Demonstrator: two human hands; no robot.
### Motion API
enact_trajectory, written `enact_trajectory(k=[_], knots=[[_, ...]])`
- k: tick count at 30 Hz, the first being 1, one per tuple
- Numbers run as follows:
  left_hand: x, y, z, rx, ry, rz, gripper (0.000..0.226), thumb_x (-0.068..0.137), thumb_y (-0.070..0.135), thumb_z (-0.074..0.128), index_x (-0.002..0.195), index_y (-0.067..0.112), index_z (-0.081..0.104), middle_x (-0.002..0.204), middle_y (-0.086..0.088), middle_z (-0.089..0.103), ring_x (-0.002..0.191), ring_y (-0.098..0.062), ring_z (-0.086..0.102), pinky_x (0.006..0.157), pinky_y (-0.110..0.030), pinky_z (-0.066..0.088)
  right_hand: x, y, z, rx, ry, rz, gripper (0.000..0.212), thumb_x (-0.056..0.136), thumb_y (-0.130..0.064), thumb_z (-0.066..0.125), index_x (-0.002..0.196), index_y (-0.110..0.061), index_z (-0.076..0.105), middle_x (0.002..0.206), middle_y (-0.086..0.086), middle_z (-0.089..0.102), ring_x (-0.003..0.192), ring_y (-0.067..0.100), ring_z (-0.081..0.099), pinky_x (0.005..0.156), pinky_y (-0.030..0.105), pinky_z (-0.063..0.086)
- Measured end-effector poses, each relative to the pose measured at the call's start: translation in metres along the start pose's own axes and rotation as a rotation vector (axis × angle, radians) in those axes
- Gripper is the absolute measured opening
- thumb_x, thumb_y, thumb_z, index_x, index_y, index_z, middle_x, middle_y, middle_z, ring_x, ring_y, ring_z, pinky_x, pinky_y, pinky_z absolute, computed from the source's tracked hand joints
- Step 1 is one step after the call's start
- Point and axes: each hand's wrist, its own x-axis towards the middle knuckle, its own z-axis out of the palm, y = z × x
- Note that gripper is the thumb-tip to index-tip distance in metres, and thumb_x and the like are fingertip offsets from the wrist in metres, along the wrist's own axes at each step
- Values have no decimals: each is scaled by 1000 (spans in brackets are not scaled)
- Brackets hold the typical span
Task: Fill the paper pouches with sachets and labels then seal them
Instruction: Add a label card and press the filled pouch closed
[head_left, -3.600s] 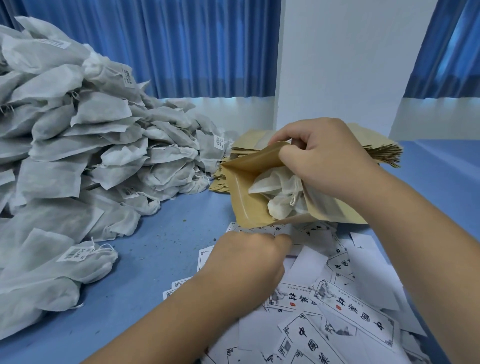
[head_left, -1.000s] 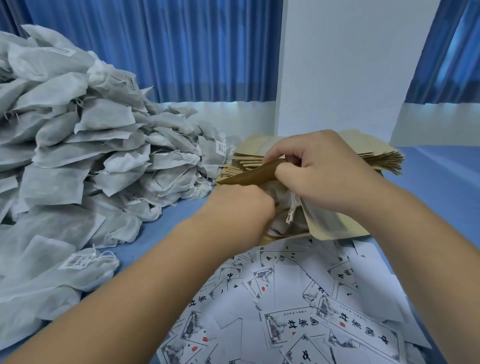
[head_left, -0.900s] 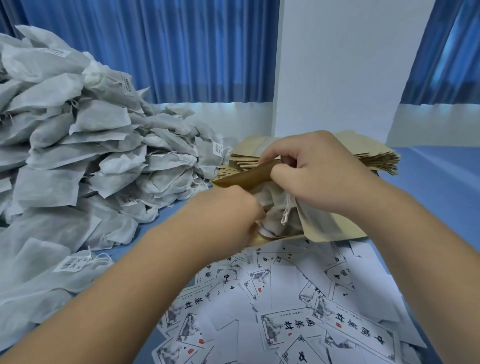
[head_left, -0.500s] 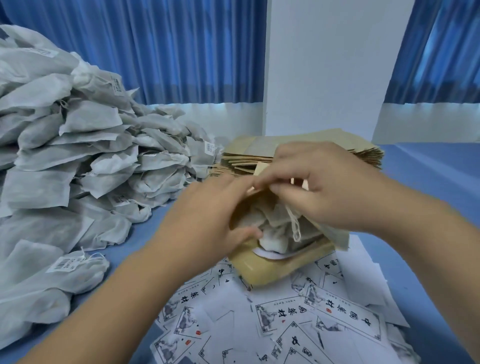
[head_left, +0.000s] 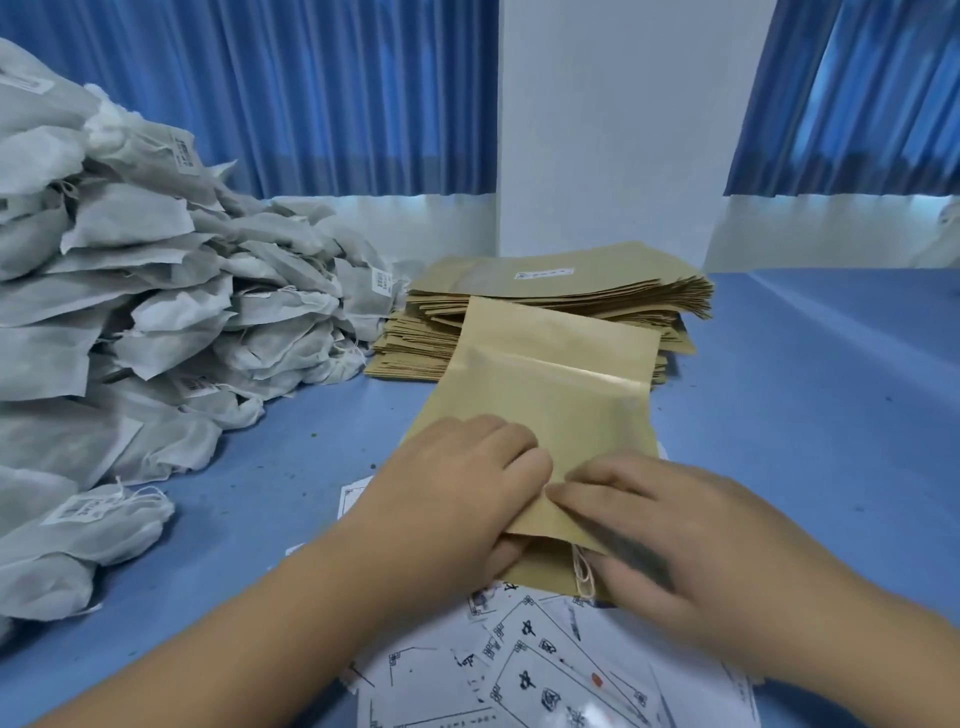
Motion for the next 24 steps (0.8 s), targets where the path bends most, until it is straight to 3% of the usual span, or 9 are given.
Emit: enact_trajectory(k=[5, 7, 9, 12, 15, 17, 21, 24], knots=[[1, -1, 9, 34, 28, -29, 10, 68, 10, 71, 75, 11, 64, 86, -4, 69, 79, -28, 66, 56, -38, 53, 2, 3, 9, -2, -13, -29, 35, 90, -26, 48, 120, -23, 68, 101, -8, 68, 86, 15, 65, 72, 31, 54], [0, 0, 12, 29, 15, -31, 6, 73, 18, 66, 72, 12, 64, 84, -2, 69, 78, -28, 66, 55, -37, 52, 1, 5, 11, 20, -41, -21, 34, 90, -29, 53, 121, -27, 67, 103, -12, 67, 91, 12, 63, 78, 28, 51], [0, 3, 13, 37, -2, -75, 25, 80, 37, 55, 71, 15, 64, 80, 0, 66, 75, -25, 64, 53, -36, 50, 0, 6, 14, 60, -38, 7, 35, 90, -35, 52, 122, -29, 66, 103, -14, 66, 96, 10, 60, 84, 29, 50], [5, 8, 10, 63, 3, -146, 35, 86, 45, 45, 77, 17, 64, 83, 1, 64, 78, -24, 61, 59, -37, 49, 0, 6, 17, 173, 113, 90, 28, 89, -30, 53, 109, -26, 71, 92, -14, 67, 86, 10, 62, 72, 35, 54], [5, 10, 1, -76, 36, -215, 30, 83, 43, 51, 99, 22, 67, 105, 7, 63, 100, -17, 58, 84, -37, 45, 3, 8, 15, 248, 240, 169, 25, 91, -31, 51, 101, -27, 73, 84, -16, 65, 78, 6, 61, 66, 33, 53], [3, 11, -6, -203, 0, -275, 42, 77, 50, 46, 109, 29, 64, 112, 14, 59, 108, -10, 54, 92, -34, 40, 4, 6, 14, 234, 244, 162, 28, 91, -35, 46, 98, -28, 73, 81, -15, 63, 75, 6, 59, 63, 33, 51], [16, 17, -7, -70, -154, -348, 58, 74, 73, 29, 106, 37, 61, 105, 16, 54, 105, -7, 47, 87, -30, 32, 6, 5, 15, 255, 220, 159, 25, 92, -30, 47, 97, -28, 72, 77, -13, 60, 73, 7, 57, 62, 35, 50], [30, 22, 0, 152, -98, -357, 31, 82, 56, 49, 96, 29, 57, 98, 7, 53, 97, -21, 49, 73, -33, 24, 8, 3, 16, 267, 234, 138, 28, 93, -29, 45, 94, -24, 72, 76, -11, 59, 72, 9, 56, 62, 36, 49]])
